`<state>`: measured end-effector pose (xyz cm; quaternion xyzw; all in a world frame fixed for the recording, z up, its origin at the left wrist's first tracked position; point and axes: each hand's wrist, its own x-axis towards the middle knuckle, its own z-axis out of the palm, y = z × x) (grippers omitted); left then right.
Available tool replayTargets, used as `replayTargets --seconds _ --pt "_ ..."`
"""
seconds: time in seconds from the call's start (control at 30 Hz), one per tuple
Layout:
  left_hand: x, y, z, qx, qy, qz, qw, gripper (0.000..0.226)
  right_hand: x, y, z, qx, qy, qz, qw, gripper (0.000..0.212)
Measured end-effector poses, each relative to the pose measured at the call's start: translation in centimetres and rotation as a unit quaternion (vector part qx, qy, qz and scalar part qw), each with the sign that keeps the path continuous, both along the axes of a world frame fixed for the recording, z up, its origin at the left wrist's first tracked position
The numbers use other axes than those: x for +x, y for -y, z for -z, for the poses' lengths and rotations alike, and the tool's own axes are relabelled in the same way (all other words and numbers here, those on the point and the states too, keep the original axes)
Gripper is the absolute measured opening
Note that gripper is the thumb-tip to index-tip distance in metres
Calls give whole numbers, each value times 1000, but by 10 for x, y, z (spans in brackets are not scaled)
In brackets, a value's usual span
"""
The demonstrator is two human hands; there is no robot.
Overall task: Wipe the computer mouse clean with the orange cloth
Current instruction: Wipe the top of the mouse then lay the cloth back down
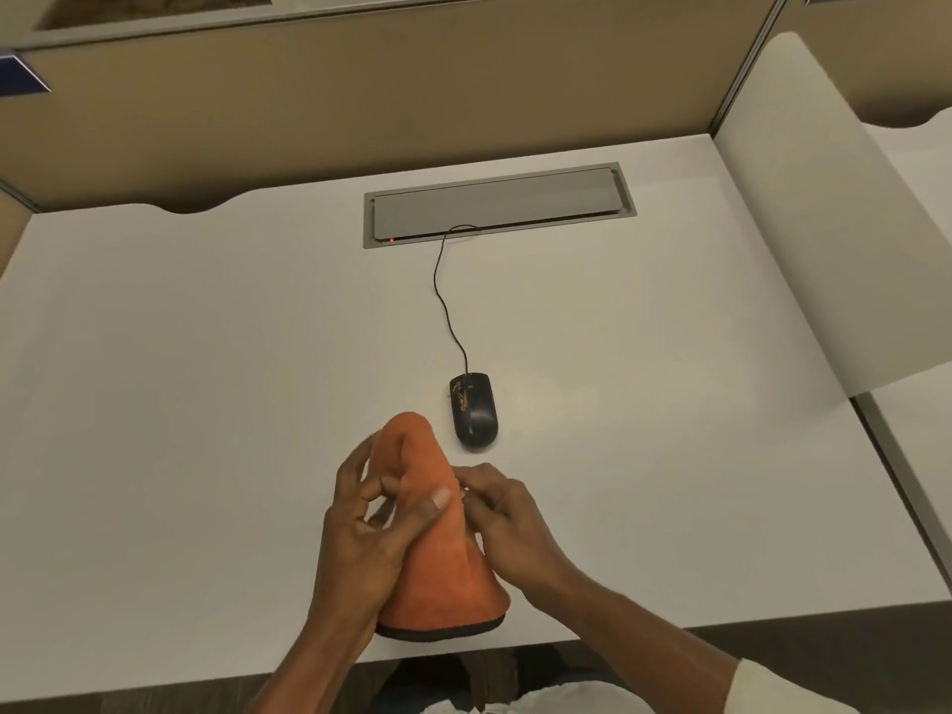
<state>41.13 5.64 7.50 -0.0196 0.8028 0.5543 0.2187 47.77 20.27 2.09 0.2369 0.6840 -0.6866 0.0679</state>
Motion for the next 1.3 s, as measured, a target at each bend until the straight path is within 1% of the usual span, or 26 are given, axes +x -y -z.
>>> replayTargets --seconds 0.1,0.17,0.23,0.3,0.4,0.47,0.5,0.57,0.6,0.67,0.77,0.83,0.9,0.97,1.07,1.17,1.3 --pt "-1 2 5 -68 -101 59 991 41 1 2 -4 -86 13 -6 996 33" --pt "-2 -1 4 -84 -120 53 988 44 2 4 -4 -105 9 -4 994 31" --pt "-5 -3 4 -91 -123 40 987 42 0 1 -2 -95 9 13 995 27" --pt "-12 -3 5 -101 -133 37 985 39 -1 -5 3 -59 12 37 998 22" --pt "-26 -5 4 -140 -159 58 976 33 -2 -20 7 -8 3 67 998 18" --pt "-38 -9 5 -164 -178 84 967 30 -3 -33 13 49 -1 82 995 17" --pt "-45 -12 7 -173 -181 96 963 29 -5 -40 18 97 -3 86 992 19" --pt "-60 -17 12 -196 -177 121 957 27 -11 -55 30 220 -13 76 972 30" --pt "-68 -20 16 -210 -175 139 952 26 -15 -63 36 276 -20 61 959 39" --pt "-85 -28 23 -227 -175 177 942 26 -29 -79 47 336 -37 16 941 60" --pt "-107 -42 35 -253 -181 239 920 28 -58 -101 60 370 -59 -71 924 88" --pt "-118 -51 43 -271 -166 275 908 30 -76 -111 62 385 -54 -127 913 100" --pt "-126 -58 49 -277 -156 292 902 32 -90 -119 64 391 -48 -170 903 106" --pt "-132 -63 54 -280 -153 296 900 35 -97 -123 66 389 -52 -204 897 107" --pt "-138 -69 59 -280 -145 286 905 42 -99 -125 72 406 -63 -235 881 97" --pt "-140 -72 63 -263 -133 277 915 53 -98 -125 76 409 -80 -232 879 90" --pt "-140 -71 70 -245 -142 278 918 51 -97 -125 79 403 -90 -222 883 89"
